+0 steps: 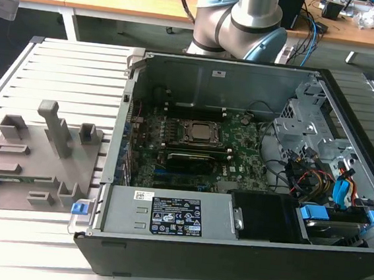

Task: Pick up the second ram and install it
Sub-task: 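Pick up the second ram and move it above second insertion slot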

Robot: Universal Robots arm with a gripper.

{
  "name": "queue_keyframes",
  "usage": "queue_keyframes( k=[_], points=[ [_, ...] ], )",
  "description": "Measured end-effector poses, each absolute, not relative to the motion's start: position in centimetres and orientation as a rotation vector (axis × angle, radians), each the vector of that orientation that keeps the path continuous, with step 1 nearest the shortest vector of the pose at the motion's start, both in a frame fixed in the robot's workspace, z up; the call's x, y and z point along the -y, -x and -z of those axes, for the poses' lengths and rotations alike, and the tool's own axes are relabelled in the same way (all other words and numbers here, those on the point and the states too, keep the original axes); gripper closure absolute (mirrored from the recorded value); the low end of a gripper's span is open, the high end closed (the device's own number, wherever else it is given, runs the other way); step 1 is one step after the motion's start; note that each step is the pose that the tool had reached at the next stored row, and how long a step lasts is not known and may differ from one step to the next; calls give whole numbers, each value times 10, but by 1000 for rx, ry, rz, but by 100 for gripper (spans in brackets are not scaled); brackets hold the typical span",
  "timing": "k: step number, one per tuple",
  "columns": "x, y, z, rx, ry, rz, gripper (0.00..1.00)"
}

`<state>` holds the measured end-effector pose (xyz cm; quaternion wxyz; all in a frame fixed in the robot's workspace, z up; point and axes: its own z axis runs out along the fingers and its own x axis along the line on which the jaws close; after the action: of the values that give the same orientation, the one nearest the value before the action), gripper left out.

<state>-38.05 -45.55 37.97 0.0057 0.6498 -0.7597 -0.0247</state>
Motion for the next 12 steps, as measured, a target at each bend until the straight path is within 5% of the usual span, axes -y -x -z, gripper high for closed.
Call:
queue_keyframes(
  k=[12],
  points=[
    [456,380,-366,2378,-2034,77,64]
  ],
)
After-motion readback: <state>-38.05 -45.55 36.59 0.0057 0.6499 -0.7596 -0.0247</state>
